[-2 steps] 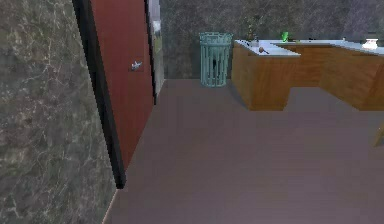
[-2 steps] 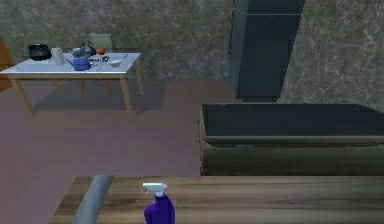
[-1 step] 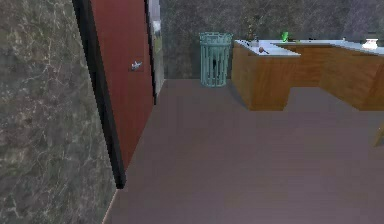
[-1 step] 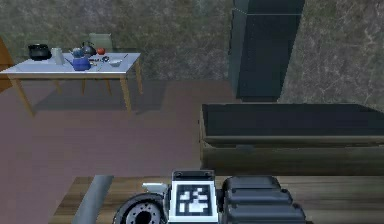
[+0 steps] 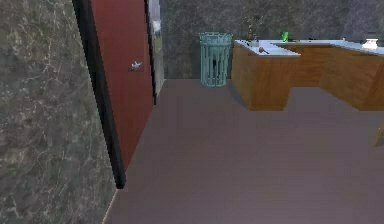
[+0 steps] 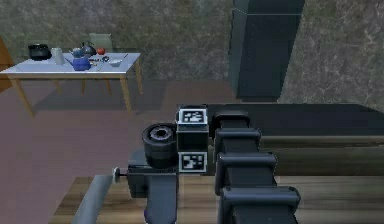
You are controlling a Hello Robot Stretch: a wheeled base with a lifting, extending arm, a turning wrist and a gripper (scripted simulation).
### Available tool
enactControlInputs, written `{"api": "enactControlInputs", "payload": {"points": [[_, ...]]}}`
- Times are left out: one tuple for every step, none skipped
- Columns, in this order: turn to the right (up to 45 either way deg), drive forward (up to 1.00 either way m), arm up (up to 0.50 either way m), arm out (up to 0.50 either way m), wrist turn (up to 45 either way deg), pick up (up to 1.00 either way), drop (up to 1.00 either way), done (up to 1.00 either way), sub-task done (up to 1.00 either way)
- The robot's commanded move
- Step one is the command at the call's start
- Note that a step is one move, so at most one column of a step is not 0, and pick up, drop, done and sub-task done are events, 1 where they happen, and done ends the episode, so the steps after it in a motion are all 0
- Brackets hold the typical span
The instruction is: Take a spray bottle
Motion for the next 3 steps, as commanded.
{"api": "enactControlInputs", "payload": {"points": [[0.0,0.00,0.00,0.00,45.0,0.00,0.00,0.00,0.00],[0.0,0.00,0.00,0.00,45.0,0.00,0.00,0.00,0.00],[0.0,0.00,0.00,0.00,45.0,0.00,0.00,0.00,0.00]]}}
